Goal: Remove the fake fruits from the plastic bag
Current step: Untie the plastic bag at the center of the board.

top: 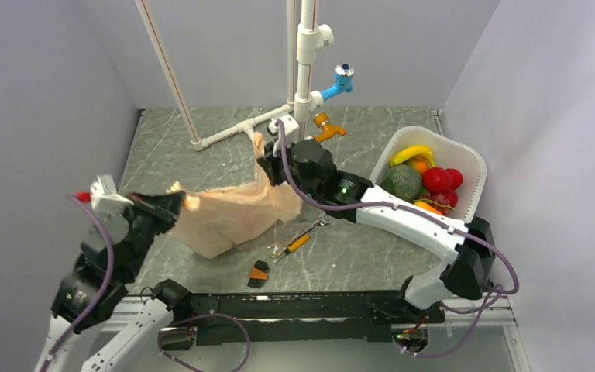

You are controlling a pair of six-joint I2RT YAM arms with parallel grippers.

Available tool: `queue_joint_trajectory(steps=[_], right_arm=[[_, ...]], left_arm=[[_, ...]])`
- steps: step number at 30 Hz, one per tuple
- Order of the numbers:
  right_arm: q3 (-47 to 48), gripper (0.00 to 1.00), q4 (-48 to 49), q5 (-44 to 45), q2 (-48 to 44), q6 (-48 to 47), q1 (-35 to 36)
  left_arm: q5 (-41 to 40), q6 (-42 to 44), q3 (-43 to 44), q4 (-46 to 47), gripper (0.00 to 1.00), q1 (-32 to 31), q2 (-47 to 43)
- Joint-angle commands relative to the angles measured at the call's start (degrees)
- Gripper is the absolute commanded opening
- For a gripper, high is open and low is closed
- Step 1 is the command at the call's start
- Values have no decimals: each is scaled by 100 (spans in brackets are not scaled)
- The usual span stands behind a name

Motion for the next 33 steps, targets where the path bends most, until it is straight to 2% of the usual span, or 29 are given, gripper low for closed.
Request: queue_joint_trajectory(steps=[1, 6, 9, 11, 13, 15, 20, 23, 27, 28, 33], right_arm=[[1288, 0, 325, 647, 516, -1015, -64], [2823, 0, -129, 670, 1277, -1457, -319], [3267, 0, -351, 637, 1461, -1558, -324], [2899, 1, -186, 635, 1314, -1543, -327], [2331, 9, -15, 740, 1113, -1438, -326], [1801, 12, 30, 737, 896, -1228, -321], [800, 31, -419, 662, 211, -428, -266], [243, 54, -657, 398, -268, -94, -93], [5, 93, -1197, 338, -716, 93, 212], [-12, 98, -1344, 388, -829, 177, 234], [-271, 99, -1808, 807, -1327, 1262, 237]], left_arm=[[-1841, 1474, 1761, -291, 0, -5, 1461], [-1862, 2890, 3075, 179, 0, 35, 2511], [-1644, 3009, 3424, -57, 0, 47, 2533], [-1036, 3033, 2918, 97, 0, 49, 2171], [-323, 2937, 2103, 191, 0, 47, 1665], [257, 2560, 1166, 120, 0, 47, 1085], [1689, 1801, -360, 375, 0, 43, -590], [2205, 1491, -736, 489, 0, 47, -1179], [2698, 1463, -807, 422, 0, 43, -1207], [2837, 1496, -792, 406, 0, 42, -1127], [3192, 1602, -623, 317, 0, 43, -722]])
